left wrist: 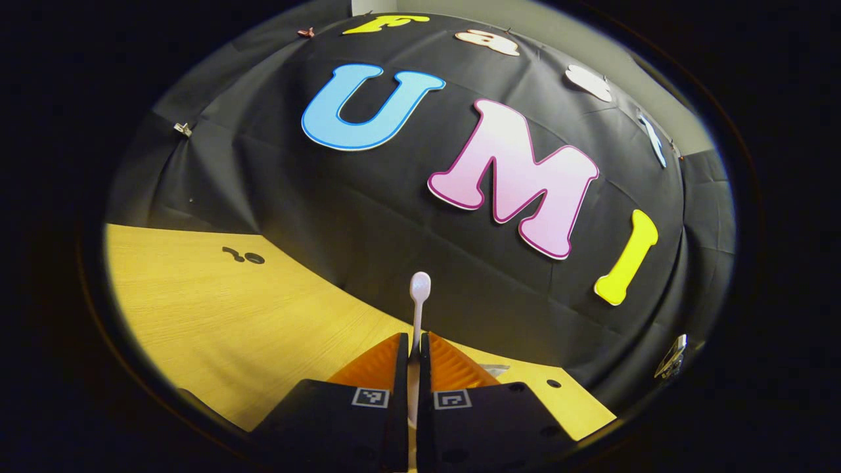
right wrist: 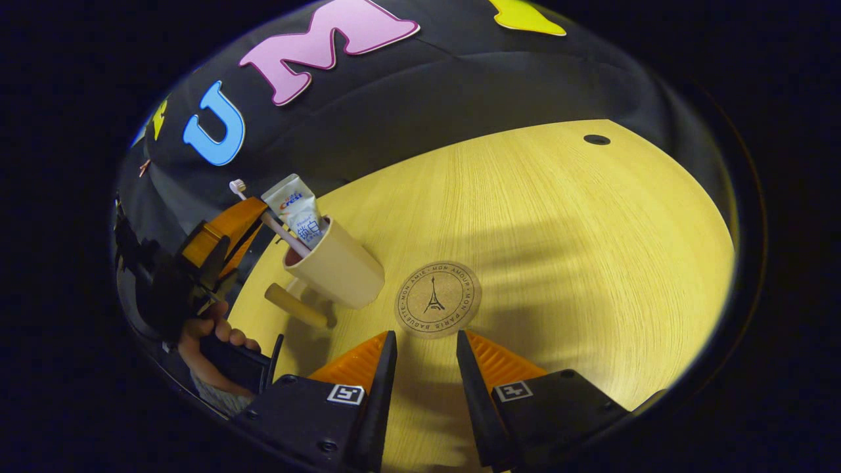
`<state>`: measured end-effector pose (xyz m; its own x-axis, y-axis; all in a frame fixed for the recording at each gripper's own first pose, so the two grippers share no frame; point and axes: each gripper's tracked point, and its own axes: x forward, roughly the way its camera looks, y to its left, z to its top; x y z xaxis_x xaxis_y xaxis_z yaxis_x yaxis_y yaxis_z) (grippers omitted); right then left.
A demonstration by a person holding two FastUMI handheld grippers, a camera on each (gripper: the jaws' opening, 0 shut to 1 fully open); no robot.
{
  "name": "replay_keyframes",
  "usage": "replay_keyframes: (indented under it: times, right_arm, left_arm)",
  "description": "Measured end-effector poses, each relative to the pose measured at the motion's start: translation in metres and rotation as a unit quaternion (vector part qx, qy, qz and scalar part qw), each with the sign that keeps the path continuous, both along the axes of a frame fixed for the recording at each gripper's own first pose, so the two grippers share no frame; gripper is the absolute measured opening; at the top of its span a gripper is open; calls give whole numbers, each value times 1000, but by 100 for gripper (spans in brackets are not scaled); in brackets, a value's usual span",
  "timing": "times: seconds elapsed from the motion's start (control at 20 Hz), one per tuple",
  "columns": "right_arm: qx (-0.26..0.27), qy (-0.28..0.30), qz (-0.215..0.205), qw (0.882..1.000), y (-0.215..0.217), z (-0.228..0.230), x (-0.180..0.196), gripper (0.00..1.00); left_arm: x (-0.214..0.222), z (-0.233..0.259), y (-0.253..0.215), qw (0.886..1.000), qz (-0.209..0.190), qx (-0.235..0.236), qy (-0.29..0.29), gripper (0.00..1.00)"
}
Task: Put the toothbrush and toothpaste on the desktop into the cup, then pick up the cup and place it on the coaster on the desktop.
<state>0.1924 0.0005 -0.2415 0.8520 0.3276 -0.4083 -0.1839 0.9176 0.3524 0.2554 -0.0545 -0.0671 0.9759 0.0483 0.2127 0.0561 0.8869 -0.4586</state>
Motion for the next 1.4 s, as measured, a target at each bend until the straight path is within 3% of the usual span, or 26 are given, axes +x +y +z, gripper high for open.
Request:
replay_keyframes:
  times: [0.1,0.15,0.2,0.25,0.3,0.35,0.4,0.55,0.6,0.65,0.7,0.75,0.8,0.85,0.9,0.95,1.0,1.05,1.1,1.15,1.4]
  right_arm:
    - [-4,-2,-13,1000,-5,2,2,57]
    - [-3,-3,-18,1000,-7,3,4,57]
    - [-6,-1,-18,1000,-7,2,5,57]
    - [-10,2,-21,1000,-8,1,5,57]
    - [-9,5,-23,1000,-9,1,5,57]
    - [-6,9,-22,1000,-7,0,5,57]
    - [-4,11,-24,1000,-7,0,5,57]
    - [4,18,-24,1000,-6,0,5,56]
    - [8,21,-25,999,-5,0,6,56]
    - [11,21,-24,999,-4,1,6,56]
    - [13,20,-26,999,-5,2,6,57]
    - [15,19,-26,999,-5,3,6,56]
    - [17,20,-28,999,-5,4,6,56]
    - [19,22,-27,999,-5,4,5,56]
    - [22,23,-26,999,-4,4,5,56]
    - [22,23,-25,999,-4,4,5,56]
    - [22,24,-24,999,-3,5,4,56]
    - [22,22,-23,999,-3,6,3,56]
    - [22,20,-23,999,-4,7,2,57]
    - [21,19,-24,999,-5,9,1,57]
    - [27,30,-33,999,-11,13,-6,56]
  left_arm:
    - [-2,-1,-5,1000,-11,10,6,12]
    - [-4,-6,-7,1000,-12,17,12,2]
    - [-5,-6,-7,999,-14,25,14,28]
    - [-9,-6,-10,999,-18,32,16,22]
    - [-17,-5,-6,999,-21,40,18,28]
    - [-22,-5,-8,998,-25,48,21,21]
    - [-28,-7,-10,997,-31,58,26,35]
    - [-51,-18,-12,994,-41,94,48,44]
    - [-58,-26,-12,991,-43,111,59,38]
    - [-64,-36,-12,988,-47,128,73,49]
    - [-71,-48,-14,984,-53,143,90,52]
    - [-76,-60,-16,981,-58,155,105,62]
    - [-74,-74,-25,977,-62,165,118,54]
    - [-75,-81,-26,975,-64,171,126,54]
    - [-76,-77,-26,977,-61,171,113,56]
    - [-75,-76,-27,977,-62,170,112,66]
    - [-74,-78,-28,977,-61,167,116,57]
    - [-74,-75,-26,979,-59,162,112,57]
    - [-74,-71,-26,980,-60,157,109,48]
    - [-74,-68,-28,980,-62,155,109,56]
    - [-80,-72,-32,967,-81,189,153,56]
